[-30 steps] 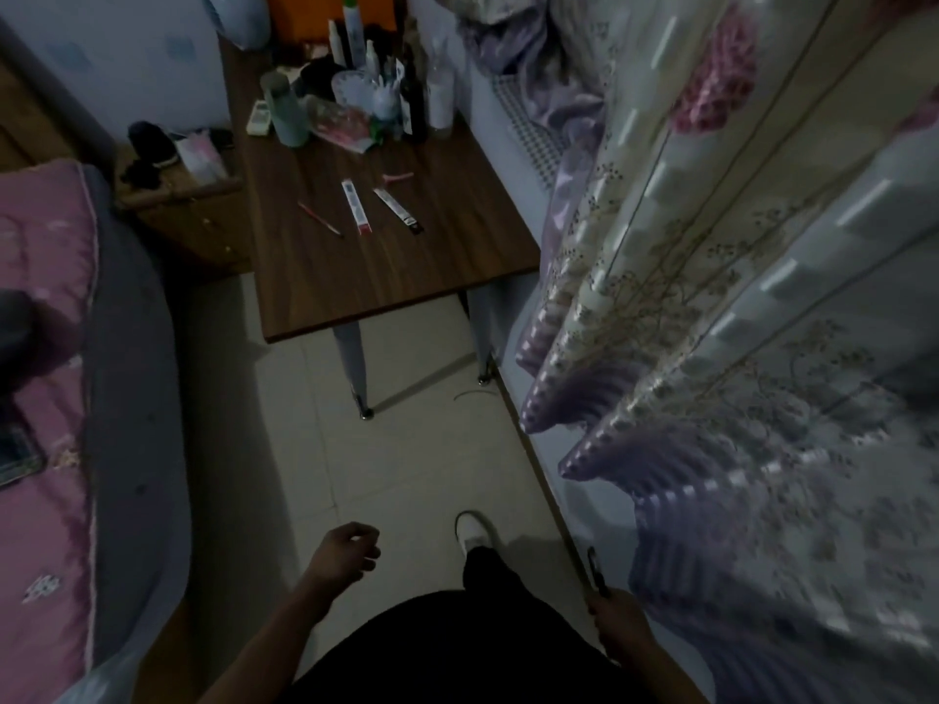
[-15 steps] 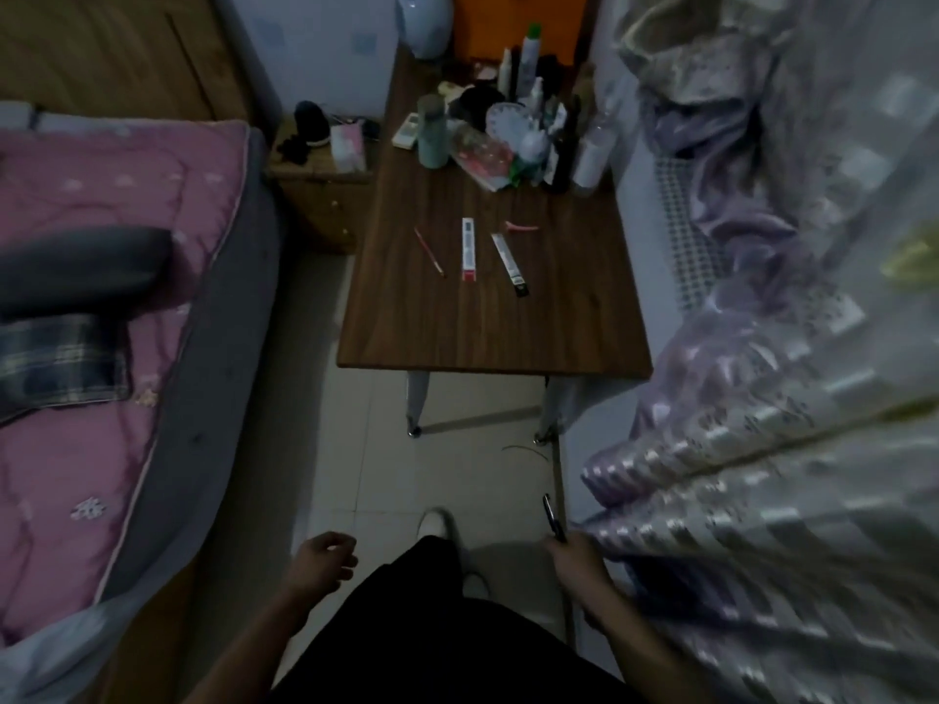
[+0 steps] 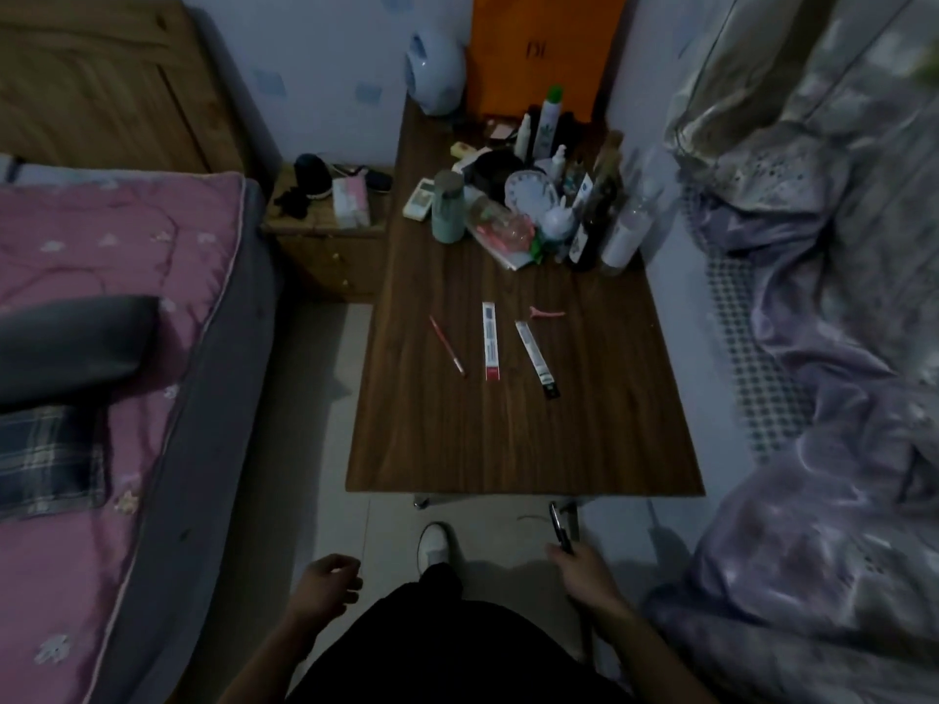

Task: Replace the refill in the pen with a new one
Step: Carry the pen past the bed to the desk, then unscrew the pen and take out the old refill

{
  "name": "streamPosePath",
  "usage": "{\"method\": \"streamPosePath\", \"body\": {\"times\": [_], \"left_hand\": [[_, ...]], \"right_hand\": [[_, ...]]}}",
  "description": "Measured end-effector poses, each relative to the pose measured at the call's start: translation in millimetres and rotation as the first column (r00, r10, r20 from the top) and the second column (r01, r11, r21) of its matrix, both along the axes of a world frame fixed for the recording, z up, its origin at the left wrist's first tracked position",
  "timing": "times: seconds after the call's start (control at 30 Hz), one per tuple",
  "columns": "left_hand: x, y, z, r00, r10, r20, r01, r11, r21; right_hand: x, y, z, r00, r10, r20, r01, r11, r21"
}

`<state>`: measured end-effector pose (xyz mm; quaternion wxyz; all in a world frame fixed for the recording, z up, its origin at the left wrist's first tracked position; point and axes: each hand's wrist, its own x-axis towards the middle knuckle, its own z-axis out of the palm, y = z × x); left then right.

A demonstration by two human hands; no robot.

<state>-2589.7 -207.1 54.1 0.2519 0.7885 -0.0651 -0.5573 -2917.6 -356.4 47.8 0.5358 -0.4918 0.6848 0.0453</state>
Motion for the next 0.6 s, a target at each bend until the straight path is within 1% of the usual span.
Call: {"method": "streamPosePath", "body": {"times": [0.1,0.23,0.33,0.43,0.5,0.6], "left_hand": [[18.6,-51.6,0.4,0.997,-0.081,0.004,0.081,0.995,-0.058],[33.0,-107.9,6.6,0.978,-0.202,0.046,0.206,0.97,-0.127],[38.7,-142.4,20.9,0.952,-0.286,0.107,0.3,0.942,-0.15],[42.5,-173.8,35.7,0.931,-0.325,0.165,0.351,0.922,-0.162],[42.0,-190.5,44.1,0.924,-0.345,0.168,0.373,0.909,-0.185],[38.1,-205.8,52.5,0.904,-0.388,0.181,0.421,0.885,-0.201]], "right_hand": [[15.6,-13.5,-0.8,0.998,-0.047,0.053,0.043,0.997,0.07],[41.6,-40.5,4.8,0.995,-0.083,0.063,0.083,0.997,0.01],[64.0,-63.2,16.1,0.981,-0.146,0.13,0.145,0.989,0.019],[82.4,-85.7,21.9,0.973,-0.175,0.153,0.177,0.984,0.003],[94.2,-97.7,25.9,0.952,-0.237,0.195,0.243,0.97,-0.004],[110.4,-116.5,30.3,0.905,-0.342,0.254,0.347,0.938,0.026]]}}
